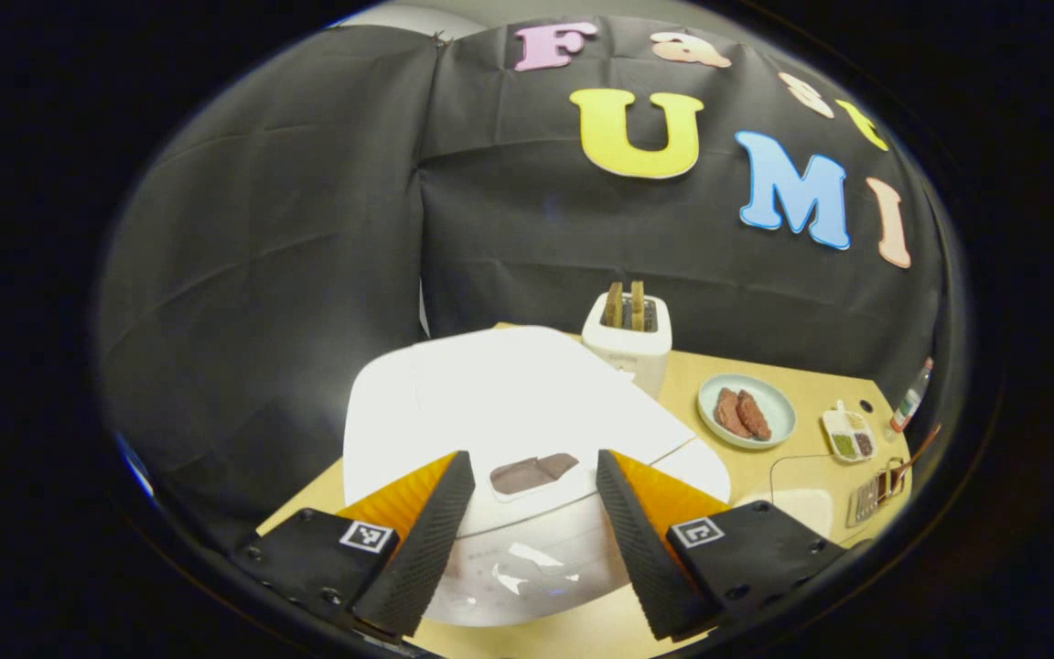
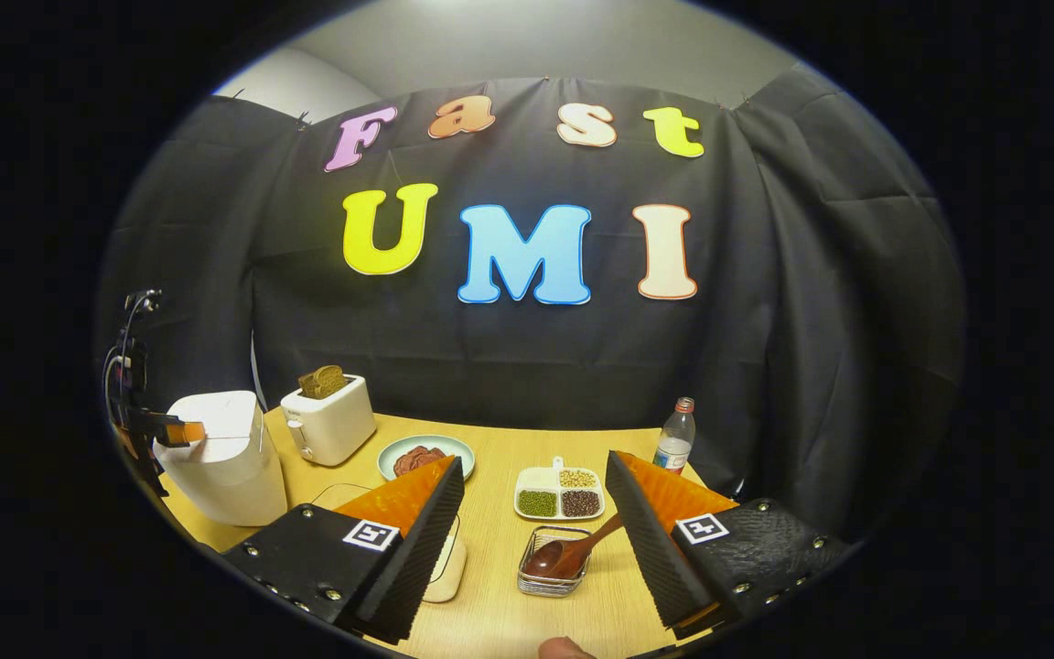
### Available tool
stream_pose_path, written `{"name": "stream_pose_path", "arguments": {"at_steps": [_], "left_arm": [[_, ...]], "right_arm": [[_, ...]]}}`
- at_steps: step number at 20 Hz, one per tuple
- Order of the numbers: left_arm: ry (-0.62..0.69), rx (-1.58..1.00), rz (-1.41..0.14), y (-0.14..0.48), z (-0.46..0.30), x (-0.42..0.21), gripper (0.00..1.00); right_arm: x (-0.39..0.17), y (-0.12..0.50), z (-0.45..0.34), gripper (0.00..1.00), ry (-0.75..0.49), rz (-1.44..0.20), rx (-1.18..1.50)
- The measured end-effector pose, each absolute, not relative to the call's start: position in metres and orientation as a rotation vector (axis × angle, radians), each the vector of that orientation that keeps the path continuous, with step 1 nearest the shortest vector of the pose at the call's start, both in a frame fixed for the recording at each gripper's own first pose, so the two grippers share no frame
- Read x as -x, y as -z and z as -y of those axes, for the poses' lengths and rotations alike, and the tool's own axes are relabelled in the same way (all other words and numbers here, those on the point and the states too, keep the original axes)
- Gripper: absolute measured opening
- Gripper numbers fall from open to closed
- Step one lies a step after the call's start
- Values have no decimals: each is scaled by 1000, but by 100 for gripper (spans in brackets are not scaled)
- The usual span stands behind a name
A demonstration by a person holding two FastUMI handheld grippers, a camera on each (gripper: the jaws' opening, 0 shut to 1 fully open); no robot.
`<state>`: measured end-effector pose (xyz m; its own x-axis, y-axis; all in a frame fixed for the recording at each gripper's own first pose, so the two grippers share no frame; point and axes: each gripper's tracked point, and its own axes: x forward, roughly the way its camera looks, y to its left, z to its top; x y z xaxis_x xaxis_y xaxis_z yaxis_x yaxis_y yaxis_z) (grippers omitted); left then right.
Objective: Close the left gripper, press the button to open the rice cooker; take a wooden spoon from the chopstick holder with the right hand, scoop a spoonful of rice and pour it into the rice cooker, then put the wooden spoon back into the chopstick holder.
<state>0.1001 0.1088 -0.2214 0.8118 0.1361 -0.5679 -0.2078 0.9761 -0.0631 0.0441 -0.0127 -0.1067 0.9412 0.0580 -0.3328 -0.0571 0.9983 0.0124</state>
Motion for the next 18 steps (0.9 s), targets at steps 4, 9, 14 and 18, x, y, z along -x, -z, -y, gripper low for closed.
{"name": "stream_pose_path", "arguments": {"at_steps": [4,9,14,18], "left_arm": [[-190,142,-588,225,-109,-99,96],[-159,139,-542,215,-105,-98,96],[-150,192,-473,184,-103,-102,94],[-108,148,-321,126,-94,-90,96]], "right_arm": [[-45,110,0,95,-82,-345,-14],[-48,94,-21,95,-126,-305,-6],[-48,80,-35,95,-155,-279,-9],[-44,60,-41,95,-160,-240,-15]]}}
